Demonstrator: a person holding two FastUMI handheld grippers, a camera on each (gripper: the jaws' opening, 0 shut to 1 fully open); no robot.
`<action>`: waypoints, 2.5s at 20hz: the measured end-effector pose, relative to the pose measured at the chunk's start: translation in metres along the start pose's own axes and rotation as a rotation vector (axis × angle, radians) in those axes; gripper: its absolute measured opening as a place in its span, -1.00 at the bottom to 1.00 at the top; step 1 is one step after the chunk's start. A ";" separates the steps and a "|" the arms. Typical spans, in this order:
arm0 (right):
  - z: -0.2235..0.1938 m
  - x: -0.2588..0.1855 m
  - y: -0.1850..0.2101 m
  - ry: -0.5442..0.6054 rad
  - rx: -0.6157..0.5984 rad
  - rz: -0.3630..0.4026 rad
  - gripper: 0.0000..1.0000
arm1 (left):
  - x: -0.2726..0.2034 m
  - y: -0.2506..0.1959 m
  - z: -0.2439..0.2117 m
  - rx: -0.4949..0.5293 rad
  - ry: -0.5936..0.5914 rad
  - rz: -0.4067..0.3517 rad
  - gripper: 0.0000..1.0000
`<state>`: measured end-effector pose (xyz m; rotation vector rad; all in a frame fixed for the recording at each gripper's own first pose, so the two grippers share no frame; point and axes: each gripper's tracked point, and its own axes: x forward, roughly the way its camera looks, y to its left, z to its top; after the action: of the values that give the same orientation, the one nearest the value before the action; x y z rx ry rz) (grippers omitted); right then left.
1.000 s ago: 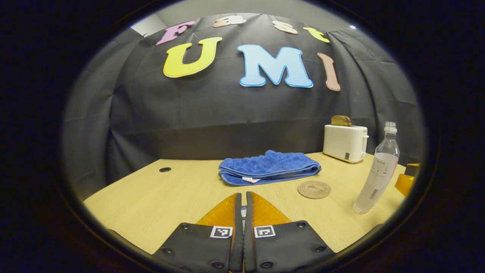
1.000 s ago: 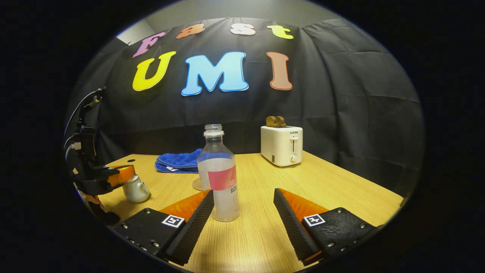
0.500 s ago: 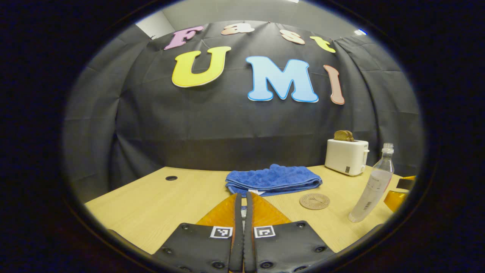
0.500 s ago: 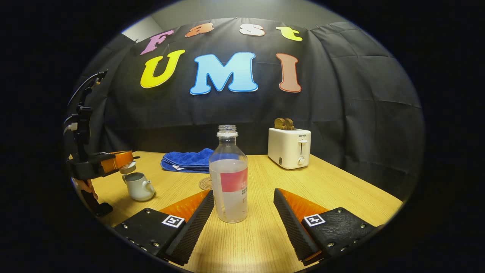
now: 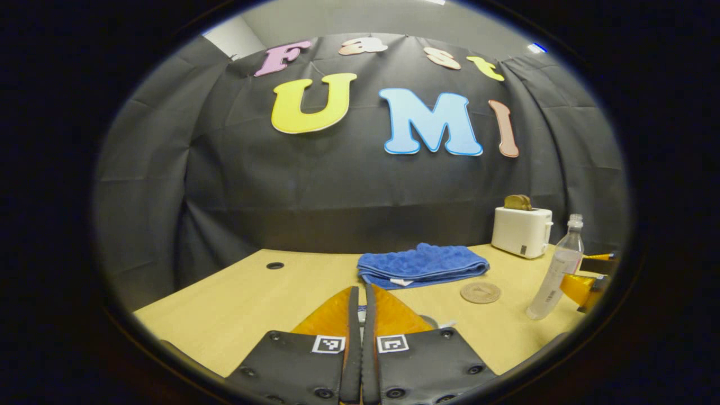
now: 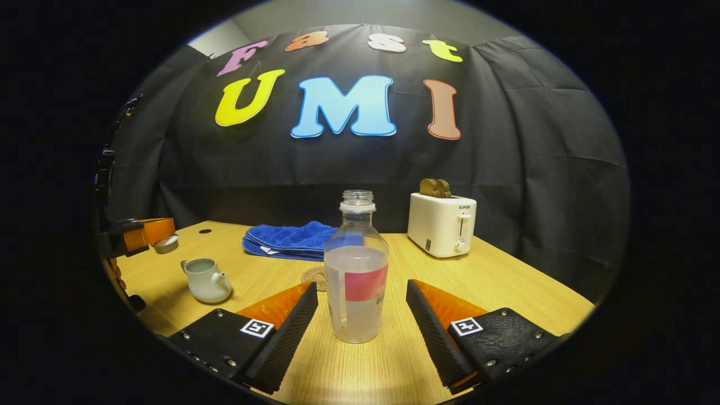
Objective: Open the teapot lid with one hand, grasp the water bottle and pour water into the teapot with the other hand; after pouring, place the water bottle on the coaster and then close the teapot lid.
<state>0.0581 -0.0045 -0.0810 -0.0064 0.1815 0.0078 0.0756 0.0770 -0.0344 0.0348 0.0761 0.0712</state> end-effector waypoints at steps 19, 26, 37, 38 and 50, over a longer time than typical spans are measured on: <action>-0.014 0.037 0.028 0.068 -0.123 0.008 0.54 | -0.023 0.069 -0.034 -0.024 0.048 0.061 -0.85; 0.016 0.043 0.058 0.006 -0.501 -0.034 0.54 | -0.028 0.085 -0.036 -0.024 0.044 0.077 -0.85; 0.026 0.056 0.093 -0.048 -1.061 -0.113 0.54 | -0.034 0.110 -0.046 -0.037 0.055 0.098 -0.85; 0.025 0.056 0.097 -0.055 -1.091 -0.109 0.54 | -0.033 0.111 -0.046 -0.037 0.057 0.098 -0.85; 0.030 0.063 0.119 -0.133 -1.477 -0.136 0.53 | -0.033 0.119 -0.054 -0.044 0.066 0.100 -0.87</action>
<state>0.1246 0.1156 -0.0637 -1.4875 0.0080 0.0052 0.0306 0.1947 -0.0809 -0.0077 0.1390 0.1738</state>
